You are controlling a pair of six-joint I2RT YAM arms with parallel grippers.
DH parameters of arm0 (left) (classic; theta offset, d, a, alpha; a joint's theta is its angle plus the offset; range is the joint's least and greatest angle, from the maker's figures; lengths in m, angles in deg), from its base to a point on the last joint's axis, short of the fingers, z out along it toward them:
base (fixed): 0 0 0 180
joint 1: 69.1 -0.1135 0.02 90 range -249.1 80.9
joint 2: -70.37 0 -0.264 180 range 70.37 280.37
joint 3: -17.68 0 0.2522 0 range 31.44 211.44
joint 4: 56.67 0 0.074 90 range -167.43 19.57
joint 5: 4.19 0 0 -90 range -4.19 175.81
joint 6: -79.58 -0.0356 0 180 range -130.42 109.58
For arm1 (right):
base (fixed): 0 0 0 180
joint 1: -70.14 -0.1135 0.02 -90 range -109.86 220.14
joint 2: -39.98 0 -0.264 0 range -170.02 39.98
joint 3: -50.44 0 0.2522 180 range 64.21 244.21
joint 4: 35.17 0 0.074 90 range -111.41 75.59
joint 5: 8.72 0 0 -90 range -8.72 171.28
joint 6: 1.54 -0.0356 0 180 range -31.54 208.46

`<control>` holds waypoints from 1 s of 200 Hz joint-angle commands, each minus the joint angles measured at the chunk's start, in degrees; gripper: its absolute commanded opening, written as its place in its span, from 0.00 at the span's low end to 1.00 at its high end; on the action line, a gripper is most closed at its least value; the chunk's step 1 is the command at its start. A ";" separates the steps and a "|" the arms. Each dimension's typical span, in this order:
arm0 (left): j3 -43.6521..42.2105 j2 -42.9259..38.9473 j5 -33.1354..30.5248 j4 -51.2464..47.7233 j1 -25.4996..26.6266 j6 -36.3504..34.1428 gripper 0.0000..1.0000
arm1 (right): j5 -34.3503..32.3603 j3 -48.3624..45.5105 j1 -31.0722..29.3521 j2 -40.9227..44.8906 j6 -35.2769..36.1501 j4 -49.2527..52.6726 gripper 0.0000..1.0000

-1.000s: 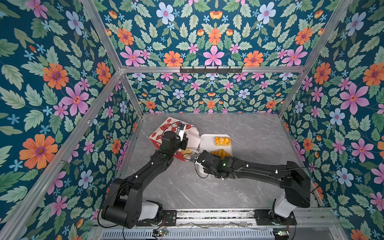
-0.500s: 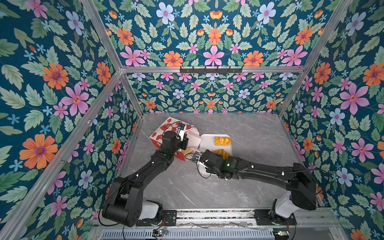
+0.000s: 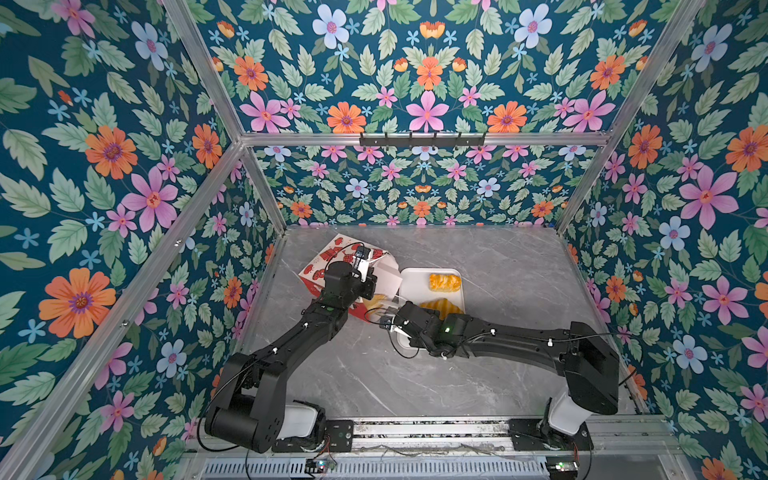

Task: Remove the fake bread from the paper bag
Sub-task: 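Pinch the brown triangular pastry in the bag with the right gripper's tongs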

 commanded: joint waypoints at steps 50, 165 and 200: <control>0.28 0.09 0.72 2.07 -0.05 -0.01 0.00 | -1.86 1.52 -0.03 -1.58 2.23 -2.28 0.40; -0.07 0.14 0.90 2.51 -0.04 0.16 0.00 | -1.52 5.74 0.28 -6.77 4.40 -1.92 0.35; -0.14 0.29 0.90 2.51 -0.03 0.12 0.00 | -1.44 6.26 0.45 -5.77 3.86 -0.25 0.27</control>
